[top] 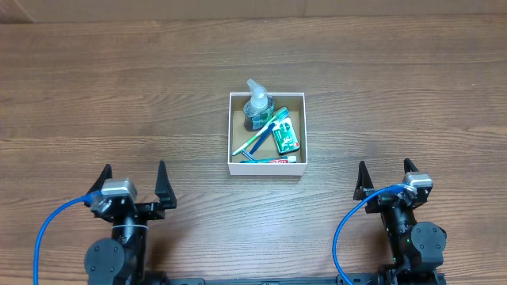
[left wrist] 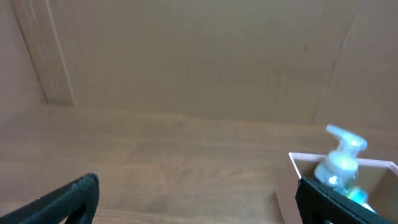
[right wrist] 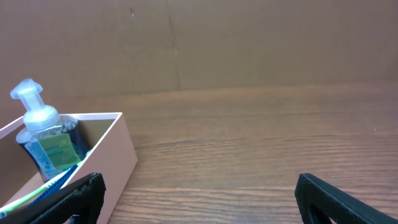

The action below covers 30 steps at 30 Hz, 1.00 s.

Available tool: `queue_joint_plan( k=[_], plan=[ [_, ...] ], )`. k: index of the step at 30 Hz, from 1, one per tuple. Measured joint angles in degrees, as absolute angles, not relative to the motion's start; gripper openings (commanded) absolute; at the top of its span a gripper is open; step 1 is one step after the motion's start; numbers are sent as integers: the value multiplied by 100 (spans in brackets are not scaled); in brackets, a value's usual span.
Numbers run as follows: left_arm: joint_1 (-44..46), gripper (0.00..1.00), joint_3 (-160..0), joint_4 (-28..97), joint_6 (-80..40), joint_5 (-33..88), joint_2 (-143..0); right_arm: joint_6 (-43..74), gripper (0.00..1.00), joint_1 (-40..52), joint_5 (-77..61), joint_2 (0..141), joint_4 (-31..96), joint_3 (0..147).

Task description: Pack container

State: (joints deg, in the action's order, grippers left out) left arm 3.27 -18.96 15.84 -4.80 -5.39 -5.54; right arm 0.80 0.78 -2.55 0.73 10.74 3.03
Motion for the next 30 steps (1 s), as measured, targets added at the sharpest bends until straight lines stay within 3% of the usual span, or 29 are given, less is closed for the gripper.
queue_joint_plan(
  k=[12, 30],
  plan=[
    [220, 100, -381, -609, -126, -539, -95, 78, 100, 78, -255, 73, 1074, 303],
    [220, 100, -47, 440, -451, -259, -84, 78, 100, 78, -255, 73, 1074, 303]
  ],
)
